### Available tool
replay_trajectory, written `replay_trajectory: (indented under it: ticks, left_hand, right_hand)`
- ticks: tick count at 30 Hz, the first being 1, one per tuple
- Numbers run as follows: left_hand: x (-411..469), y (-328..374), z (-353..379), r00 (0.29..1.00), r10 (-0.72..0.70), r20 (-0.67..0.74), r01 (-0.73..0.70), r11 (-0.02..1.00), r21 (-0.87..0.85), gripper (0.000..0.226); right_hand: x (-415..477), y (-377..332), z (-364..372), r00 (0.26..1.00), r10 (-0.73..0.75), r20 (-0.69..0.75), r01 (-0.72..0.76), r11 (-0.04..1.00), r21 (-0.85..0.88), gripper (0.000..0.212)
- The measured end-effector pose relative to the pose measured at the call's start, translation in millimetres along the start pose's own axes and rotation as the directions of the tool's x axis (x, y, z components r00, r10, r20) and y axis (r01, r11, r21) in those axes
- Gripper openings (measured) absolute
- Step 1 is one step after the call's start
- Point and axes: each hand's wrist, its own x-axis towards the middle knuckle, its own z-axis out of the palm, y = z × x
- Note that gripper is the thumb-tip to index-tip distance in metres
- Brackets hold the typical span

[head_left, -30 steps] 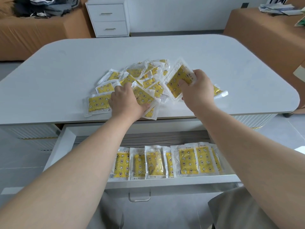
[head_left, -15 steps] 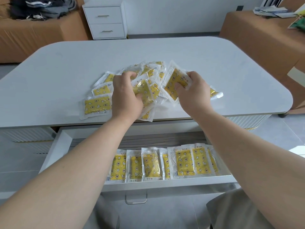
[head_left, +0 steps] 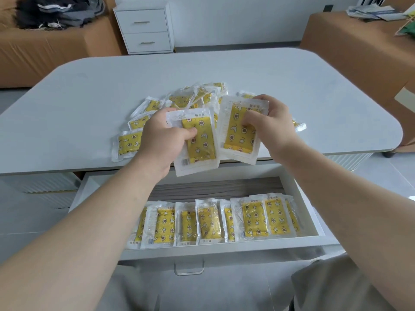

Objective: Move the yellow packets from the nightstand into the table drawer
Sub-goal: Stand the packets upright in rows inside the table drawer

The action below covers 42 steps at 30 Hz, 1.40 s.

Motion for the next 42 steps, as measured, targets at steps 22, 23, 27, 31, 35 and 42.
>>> replay_trajectory:
  ticks: [22,23,27,31,35,42]
  left_hand:
    - [-32,-74,-15,0.859,-0.454,0.238,0.342,0.853,0.395,0.065]
    - [-31,-79,-12,0.851,-0.469,0.236,0.359,0.848,0.391,0.065]
    - [-31,-94,0,0.823,-0.527,0.211,0.432,0.823,0.37,0.062]
    - [-28,-105,8,0.79,-0.584,0.188,0.499,0.79,0.355,0.051]
    - [-26,-110,12,0.752,-0.637,0.173,0.541,0.745,0.392,0.035]
    - [-25,-117,25,0.673,-0.718,0.178,0.61,0.675,0.414,0.047]
  right_hand:
    - [-47,90,25,0.641,0.612,0.463,0.316,0.339,-0.886,0.071]
    - [-49,95,27,0.651,0.605,0.459,0.328,0.32,-0.889,0.075]
    - [-56,110,31,0.699,0.556,0.449,0.405,0.209,-0.89,0.071]
    - [-57,110,29,0.725,0.521,0.45,0.412,0.196,-0.89,0.069]
    - [-53,106,26,0.727,0.521,0.447,0.441,0.145,-0.886,0.067]
    - [-51,94,20,0.667,0.565,0.485,0.482,0.17,-0.86,0.035]
